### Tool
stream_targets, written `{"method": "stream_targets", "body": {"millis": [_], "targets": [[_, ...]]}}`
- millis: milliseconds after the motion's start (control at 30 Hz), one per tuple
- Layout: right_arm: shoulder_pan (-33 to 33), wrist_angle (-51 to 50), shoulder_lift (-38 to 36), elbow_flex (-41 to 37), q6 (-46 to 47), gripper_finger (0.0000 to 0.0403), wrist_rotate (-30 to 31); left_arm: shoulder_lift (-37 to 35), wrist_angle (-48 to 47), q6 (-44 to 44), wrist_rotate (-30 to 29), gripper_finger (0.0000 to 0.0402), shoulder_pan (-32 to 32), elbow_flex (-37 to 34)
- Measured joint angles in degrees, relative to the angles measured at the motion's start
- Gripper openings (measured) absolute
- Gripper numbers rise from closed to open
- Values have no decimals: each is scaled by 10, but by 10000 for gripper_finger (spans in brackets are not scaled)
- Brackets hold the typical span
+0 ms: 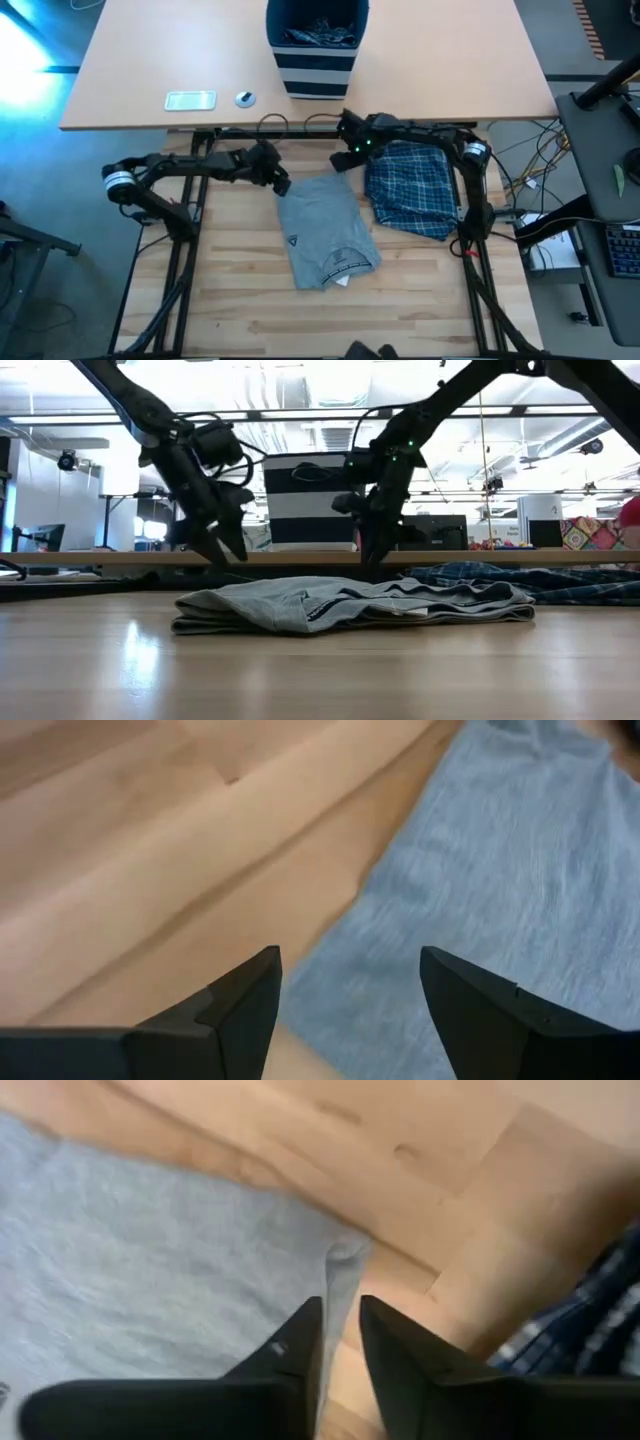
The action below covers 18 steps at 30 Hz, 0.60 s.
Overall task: Fold Laundry from Bin
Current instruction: Fold the gray shirt
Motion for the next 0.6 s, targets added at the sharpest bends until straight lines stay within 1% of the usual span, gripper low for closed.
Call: {"method": "stream_targets", "body": {"millis": [167,267,433,600], "targets": [[-3,22,18,-3,-13,125,-32,-18,8,36,44,224,56,1],[-1,48,25,-3,-2,145,-41,-17,14,40,73,224,84,0],[-6,48,43,-4,2,145,-41,-14,14,37,81,224,104,0],[-5,50,52,-5,-7,134,-49,-14,14,22,85,224,103,0]]}}
